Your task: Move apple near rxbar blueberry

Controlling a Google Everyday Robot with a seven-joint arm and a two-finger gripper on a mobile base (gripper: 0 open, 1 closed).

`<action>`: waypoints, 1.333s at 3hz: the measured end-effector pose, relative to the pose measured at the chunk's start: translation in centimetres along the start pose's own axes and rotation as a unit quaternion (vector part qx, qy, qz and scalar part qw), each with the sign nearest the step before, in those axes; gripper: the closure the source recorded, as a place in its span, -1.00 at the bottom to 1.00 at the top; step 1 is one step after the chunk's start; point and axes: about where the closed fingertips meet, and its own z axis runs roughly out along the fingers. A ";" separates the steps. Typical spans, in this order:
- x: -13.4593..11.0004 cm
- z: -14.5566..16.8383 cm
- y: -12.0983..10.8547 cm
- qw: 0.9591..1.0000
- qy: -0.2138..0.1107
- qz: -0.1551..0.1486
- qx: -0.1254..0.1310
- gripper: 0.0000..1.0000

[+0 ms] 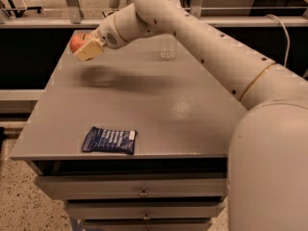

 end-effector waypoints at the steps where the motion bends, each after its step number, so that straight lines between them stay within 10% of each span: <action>1: 2.6 -8.0 4.5 0.998 0.001 -0.055 -0.004 1.00; 4: 8.9 -17.9 12.3 0.990 0.047 -0.122 -0.061 1.00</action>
Offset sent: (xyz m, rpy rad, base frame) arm -0.1521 -0.1769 0.0086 -0.1189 -0.1530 0.1069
